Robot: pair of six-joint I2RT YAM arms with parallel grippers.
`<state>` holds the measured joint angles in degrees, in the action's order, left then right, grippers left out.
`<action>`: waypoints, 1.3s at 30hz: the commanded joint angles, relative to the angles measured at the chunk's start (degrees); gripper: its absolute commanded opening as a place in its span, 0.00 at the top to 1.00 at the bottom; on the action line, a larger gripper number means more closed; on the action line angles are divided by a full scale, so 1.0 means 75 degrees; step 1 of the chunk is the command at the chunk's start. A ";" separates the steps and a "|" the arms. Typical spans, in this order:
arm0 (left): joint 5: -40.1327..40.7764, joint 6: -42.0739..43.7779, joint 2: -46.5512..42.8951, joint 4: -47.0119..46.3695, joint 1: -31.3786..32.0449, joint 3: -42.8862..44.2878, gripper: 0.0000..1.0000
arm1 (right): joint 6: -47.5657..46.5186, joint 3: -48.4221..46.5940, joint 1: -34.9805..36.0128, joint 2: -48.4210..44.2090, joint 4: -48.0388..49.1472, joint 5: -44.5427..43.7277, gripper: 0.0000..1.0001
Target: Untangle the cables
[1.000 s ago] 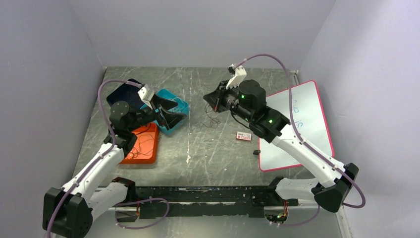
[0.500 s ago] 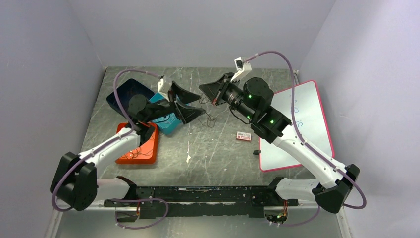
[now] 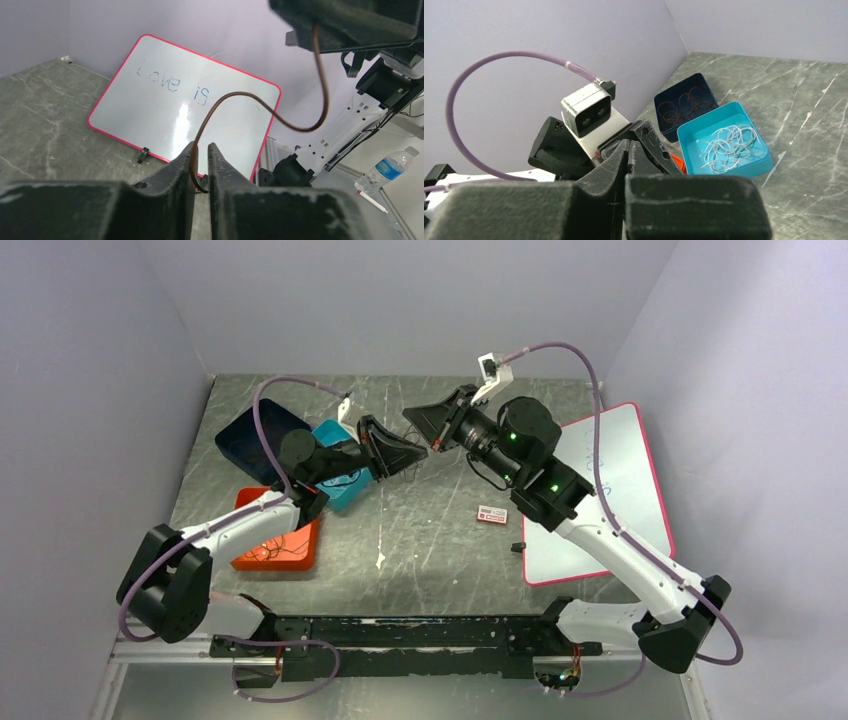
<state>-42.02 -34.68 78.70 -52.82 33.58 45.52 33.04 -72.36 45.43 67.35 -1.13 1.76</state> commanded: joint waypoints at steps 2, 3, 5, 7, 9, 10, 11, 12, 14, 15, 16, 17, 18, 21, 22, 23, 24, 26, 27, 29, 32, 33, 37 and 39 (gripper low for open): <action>0.0204 0.0177 -0.0218 -0.0029 0.0041 -0.0139 0.93 | -0.0457 -0.0133 -0.0033 -0.0529 0.0087 -0.0530 1.00; 0.0268 0.0277 -0.0305 0.0167 0.0044 -0.0158 0.93 | -0.0542 -0.0105 -0.0029 -0.0600 0.0037 -0.0686 1.00; 0.0448 0.0570 -0.0536 0.0830 0.0042 -0.0114 0.93 | -0.0736 -0.0023 -0.0029 -0.0764 -0.0101 -0.1002 1.00; 0.0948 0.0873 -0.0784 0.1873 0.0026 0.0040 0.93 | -0.0908 0.0080 -0.0032 -0.0904 -0.0266 -0.1305 1.00; 0.1315 0.1303 -0.0999 0.2973 0.0017 0.0370 0.93 | -0.1036 0.0203 -0.0023 -0.1037 -0.0444 -0.1567 1.00; 0.1479 0.1497 -0.1087 0.3504 0.0004 0.0525 0.93 | -0.1095 0.0280 -0.0027 -0.1097 -0.0536 -0.1702 1.00; 0.1620 0.1655 -0.1174 0.3977 0.0001 0.0694 0.93 | -0.1144 0.0350 -0.0033 -0.1150 -0.0626 -0.1805 0.98; 0.1744 0.1865 -0.1255 0.4422 -0.0019 0.0836 0.93 | -0.1192 0.0432 -0.0032 -0.1196 -0.0713 -0.1915 0.98; 0.1943 0.2221 -0.1433 0.5193 -0.0075 0.1090 0.93 | -0.1287 0.0582 -0.0029 -0.1274 -0.0860 -0.2106 0.98; 0.2018 0.2346 -0.1475 0.5364 -0.0091 0.1198 0.93 | -0.1332 0.0648 -0.0033 -0.1330 -0.0920 -0.2190 0.98; 0.2128 0.2465 -0.1542 0.5643 -0.0122 0.1292 0.93 | -0.1369 0.0714 -0.0035 -0.1375 -0.0968 -0.2298 0.99; 0.2249 0.2602 -0.1591 0.5930 -0.0148 0.1370 0.93 | -0.1415 0.0782 -0.0034 -0.1454 -0.1019 -0.2423 1.00; 0.2396 0.2735 -0.1622 0.6199 -0.0184 0.1461 0.93 | -0.1459 0.0834 -0.0032 -0.1531 -0.1048 -0.2559 1.00; 0.2784 0.3005 -0.1736 0.7096 -0.0327 0.1729 0.93 | -0.1600 0.0890 -0.0033 -0.1745 -0.1196 -0.2979 0.97; 0.2877 0.3072 -0.1755 0.7351 -0.0385 0.1824 0.93 | -0.1655 0.0887 -0.0032 -0.1796 -0.1259 -0.3087 0.92; 0.2952 0.3121 -0.1777 0.7585 -0.0449 0.1950 0.93 | -0.1703 0.0900 -0.0026 -0.1857 -0.1312 -0.3178 0.88; 0.3001 0.3169 -0.1785 0.7802 -0.0517 0.2091 0.93 | -0.1744 0.0925 -0.0033 -0.1907 -0.1361 -0.3261 0.83; 0.2987 0.3241 -0.1797 0.8136 -0.0593 0.2369 0.93 | -0.1815 0.1084 -0.0034 -0.2033 -0.1338 -0.3381 0.74; 0.2994 0.3271 -0.1800 0.8288 -0.0614 0.2500 0.93 | -0.1836 0.1191 -0.0033 -0.2105 -0.1312 -0.3430 0.71; 0.3119 0.3337 -0.1824 0.8512 -0.0627 0.2794 0.93 | -0.1813 0.1383 -0.0033 -0.2237 -0.1319 -0.3544 0.68; 0.3680 0.3478 -0.1808 0.8911 -0.0660 0.3164 0.93 | -0.1730 0.1582 -0.0028 -0.2350 -0.1378 -0.3586 0.66; 0.3892 0.3536 -0.1784 0.9084 -0.0709 0.3290 0.93 | -0.1706 0.1639 -0.0027 -0.2373 -0.1387 -0.3586 0.66; 0.4258 0.3751 -0.1627 0.9643 -0.1171 0.3709 0.93 | -0.1674 0.1758 -0.0033 -0.2437 -0.1488 -0.3498 0.65; 0.4278 0.3858 -0.1539 0.9780 -0.1578 0.3880 0.93 | -0.1713 0.1751 -0.0028 -0.2435 -0.1591 -0.3447 0.65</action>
<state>-14.11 -8.36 66.24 15.27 26.15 71.18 20.51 -59.55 45.43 50.00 -12.01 -23.59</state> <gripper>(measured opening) 0.074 0.349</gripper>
